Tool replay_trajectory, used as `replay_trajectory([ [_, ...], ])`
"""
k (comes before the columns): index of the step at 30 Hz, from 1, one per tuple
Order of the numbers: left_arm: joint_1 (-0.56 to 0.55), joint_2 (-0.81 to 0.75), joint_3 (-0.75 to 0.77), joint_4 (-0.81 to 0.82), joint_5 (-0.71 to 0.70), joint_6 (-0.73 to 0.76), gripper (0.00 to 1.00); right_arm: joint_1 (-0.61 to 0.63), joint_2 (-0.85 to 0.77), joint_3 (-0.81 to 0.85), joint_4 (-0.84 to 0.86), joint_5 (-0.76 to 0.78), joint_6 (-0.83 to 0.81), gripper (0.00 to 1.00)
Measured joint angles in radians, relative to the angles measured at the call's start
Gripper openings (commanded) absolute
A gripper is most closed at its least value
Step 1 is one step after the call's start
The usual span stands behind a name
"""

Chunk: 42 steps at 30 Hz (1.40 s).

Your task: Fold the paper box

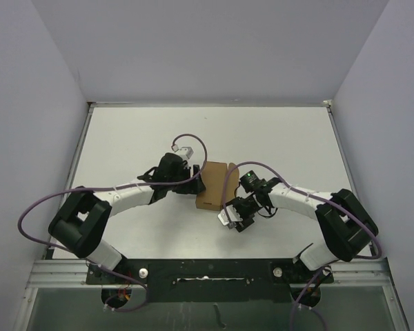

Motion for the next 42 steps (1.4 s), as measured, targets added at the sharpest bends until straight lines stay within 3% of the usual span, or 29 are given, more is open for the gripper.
replay_trajectory([
  [8,0.025,0.067,0.022,0.008,0.047,-0.002,0.59,0.026,0.006,0.000,0.079,0.040,0.064,0.44],
  [24,0.050,0.087,0.022,0.031,0.089,-0.007,0.57,0.051,0.023,0.000,0.167,0.101,0.169,0.17],
  [42,0.058,0.103,0.022,0.060,0.106,-0.014,0.57,-0.017,-0.042,0.000,0.216,0.135,0.317,0.07],
])
